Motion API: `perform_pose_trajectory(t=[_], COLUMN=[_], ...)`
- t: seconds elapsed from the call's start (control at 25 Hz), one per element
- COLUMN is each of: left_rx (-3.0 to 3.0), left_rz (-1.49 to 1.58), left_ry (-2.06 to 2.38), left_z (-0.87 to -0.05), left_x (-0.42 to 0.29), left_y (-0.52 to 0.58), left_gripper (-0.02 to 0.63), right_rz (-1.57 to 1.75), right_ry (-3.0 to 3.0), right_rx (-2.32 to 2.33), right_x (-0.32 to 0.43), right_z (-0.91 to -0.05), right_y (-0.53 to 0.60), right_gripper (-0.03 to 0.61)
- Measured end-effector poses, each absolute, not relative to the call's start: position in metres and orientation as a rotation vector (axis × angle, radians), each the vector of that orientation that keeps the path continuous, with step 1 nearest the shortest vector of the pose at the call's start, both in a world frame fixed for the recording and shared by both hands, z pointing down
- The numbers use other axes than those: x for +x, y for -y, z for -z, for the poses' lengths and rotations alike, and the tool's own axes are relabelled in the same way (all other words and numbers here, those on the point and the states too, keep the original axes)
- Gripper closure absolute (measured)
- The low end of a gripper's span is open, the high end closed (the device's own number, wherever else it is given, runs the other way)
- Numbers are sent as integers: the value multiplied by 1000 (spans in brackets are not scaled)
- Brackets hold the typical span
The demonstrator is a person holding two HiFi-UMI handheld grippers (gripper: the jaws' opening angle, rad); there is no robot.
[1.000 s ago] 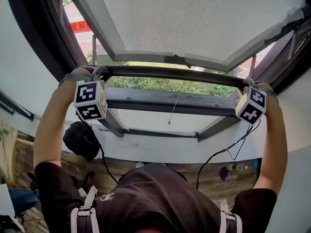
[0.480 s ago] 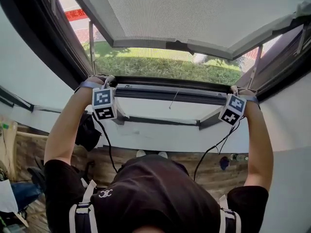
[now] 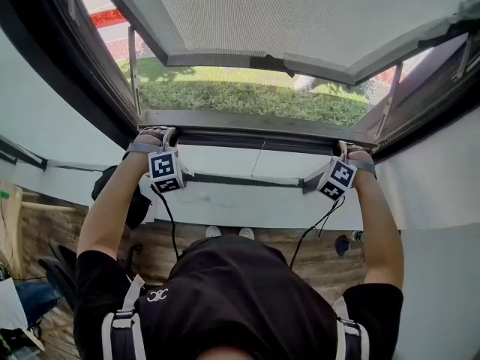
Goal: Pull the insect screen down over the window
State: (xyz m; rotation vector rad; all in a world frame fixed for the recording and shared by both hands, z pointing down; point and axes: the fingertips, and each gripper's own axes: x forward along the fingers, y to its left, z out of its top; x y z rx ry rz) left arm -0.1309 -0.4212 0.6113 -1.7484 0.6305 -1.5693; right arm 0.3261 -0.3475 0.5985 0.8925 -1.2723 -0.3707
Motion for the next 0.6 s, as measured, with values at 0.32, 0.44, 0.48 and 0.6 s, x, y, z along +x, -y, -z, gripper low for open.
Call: perform_pose_trajectory(t=[0.32, 0.44, 0.48, 0.6], left_rx=[-1789, -1795, -1792, -1785], left_rz=[1626, 1644, 1651, 1677], left_ry=[-619, -603, -600, -590], left_z=[-649, -662, -666, -670], left_x=[-130, -130, -131, -131], left_y=[421, 422, 422, 423], left_gripper=[583, 583, 583, 583], right_rz=[324, 344, 346, 348], right_ry=[1270, 1237, 1232, 1235], right_rx=[872, 819, 812, 810], right_x=[324, 334, 334, 334], right_z=[-634, -655, -660, -665], right_y=[349, 349, 349, 352], right_gripper=[554, 554, 554, 557])
